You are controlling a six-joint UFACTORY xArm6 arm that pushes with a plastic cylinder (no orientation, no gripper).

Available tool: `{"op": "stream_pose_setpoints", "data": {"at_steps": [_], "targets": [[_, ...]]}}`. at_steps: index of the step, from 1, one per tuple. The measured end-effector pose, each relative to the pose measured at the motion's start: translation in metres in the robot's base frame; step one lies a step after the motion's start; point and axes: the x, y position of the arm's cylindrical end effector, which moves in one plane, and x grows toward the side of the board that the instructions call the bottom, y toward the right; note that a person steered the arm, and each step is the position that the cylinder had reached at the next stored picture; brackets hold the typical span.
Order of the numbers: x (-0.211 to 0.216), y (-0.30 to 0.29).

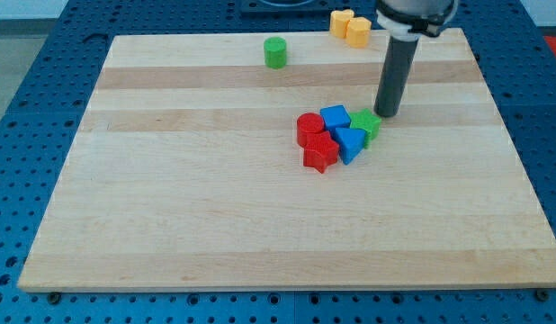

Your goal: Slide the green circle right and down a bit

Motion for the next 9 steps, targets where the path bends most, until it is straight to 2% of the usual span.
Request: {"op": "stream_pose_setpoints", "data": {"at_steps": [1, 2, 4, 5, 6, 7, 9], "targets": [[-0.03, -0.007], [-0.037, -0.065], [-0.046, -0.249], [-0.094, -0.275], [-0.138, -0.26], [-0.148, -0.217], [-0.104, -0.144]]}}
